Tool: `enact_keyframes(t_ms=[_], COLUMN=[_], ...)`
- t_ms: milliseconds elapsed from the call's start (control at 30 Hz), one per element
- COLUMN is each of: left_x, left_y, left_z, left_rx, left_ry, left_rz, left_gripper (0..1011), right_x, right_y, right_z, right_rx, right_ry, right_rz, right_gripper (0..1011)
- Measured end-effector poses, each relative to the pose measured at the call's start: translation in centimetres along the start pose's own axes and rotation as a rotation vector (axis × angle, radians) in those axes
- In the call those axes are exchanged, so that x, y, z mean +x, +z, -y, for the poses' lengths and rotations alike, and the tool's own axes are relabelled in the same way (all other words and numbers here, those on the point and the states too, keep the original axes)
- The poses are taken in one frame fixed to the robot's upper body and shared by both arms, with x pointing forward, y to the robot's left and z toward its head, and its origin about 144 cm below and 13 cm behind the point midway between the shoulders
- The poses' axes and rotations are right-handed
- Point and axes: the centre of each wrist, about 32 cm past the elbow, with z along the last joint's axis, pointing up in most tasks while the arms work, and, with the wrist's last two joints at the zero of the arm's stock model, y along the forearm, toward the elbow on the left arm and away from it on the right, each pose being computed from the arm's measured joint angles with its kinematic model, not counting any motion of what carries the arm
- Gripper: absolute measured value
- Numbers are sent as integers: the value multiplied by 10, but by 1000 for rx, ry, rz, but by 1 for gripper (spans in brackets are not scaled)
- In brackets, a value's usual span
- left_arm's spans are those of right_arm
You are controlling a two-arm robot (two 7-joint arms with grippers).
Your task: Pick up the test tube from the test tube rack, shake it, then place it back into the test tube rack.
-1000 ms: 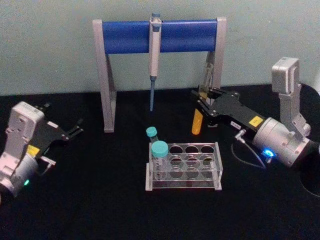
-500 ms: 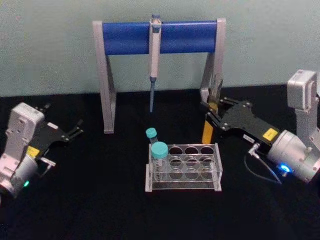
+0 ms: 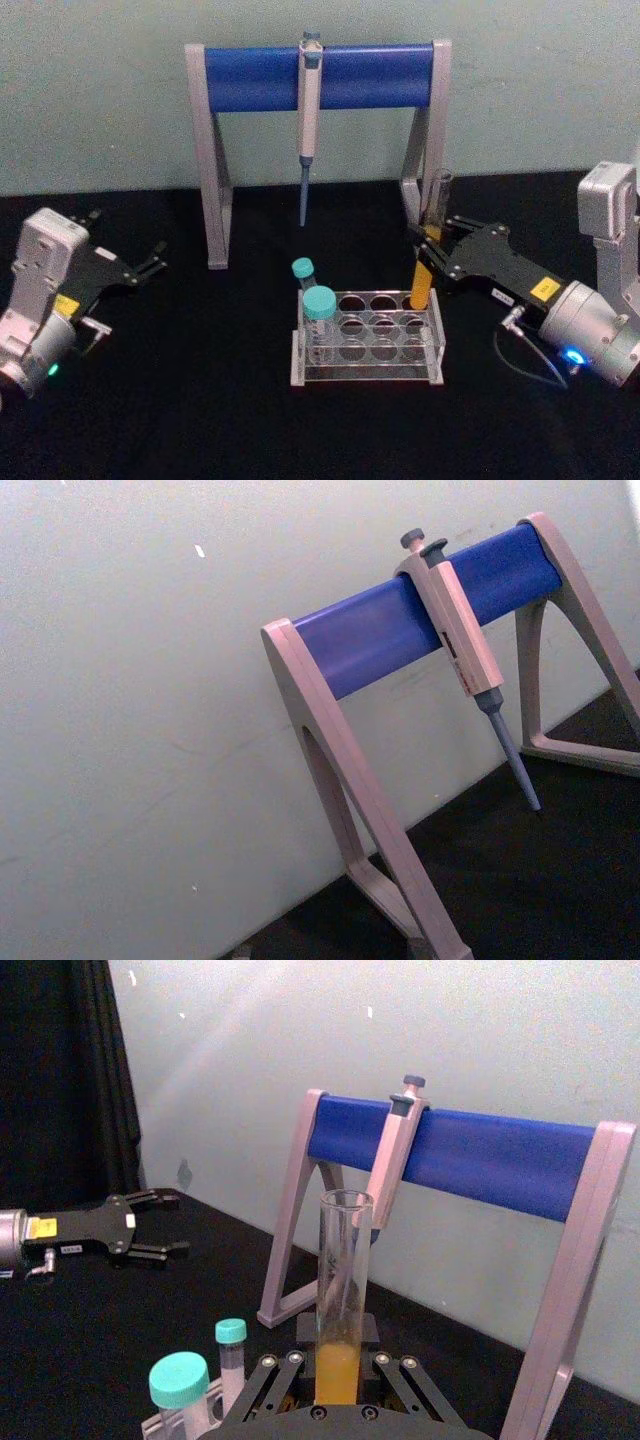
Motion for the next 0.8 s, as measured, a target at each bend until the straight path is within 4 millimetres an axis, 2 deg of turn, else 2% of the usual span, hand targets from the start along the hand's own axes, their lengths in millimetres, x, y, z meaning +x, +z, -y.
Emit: enact_keyframes(t_ms=[800], left_x=[0], left_y=[0], left_z=[0], left_rx=[0], left_ry=[0], left_rz=[0], left_gripper=[1002], right_x=[4], right_y=[-14], right_z=[-7], right_rx=[-29], right_ry=[-24], right_rz=[-28], right_gripper=[230])
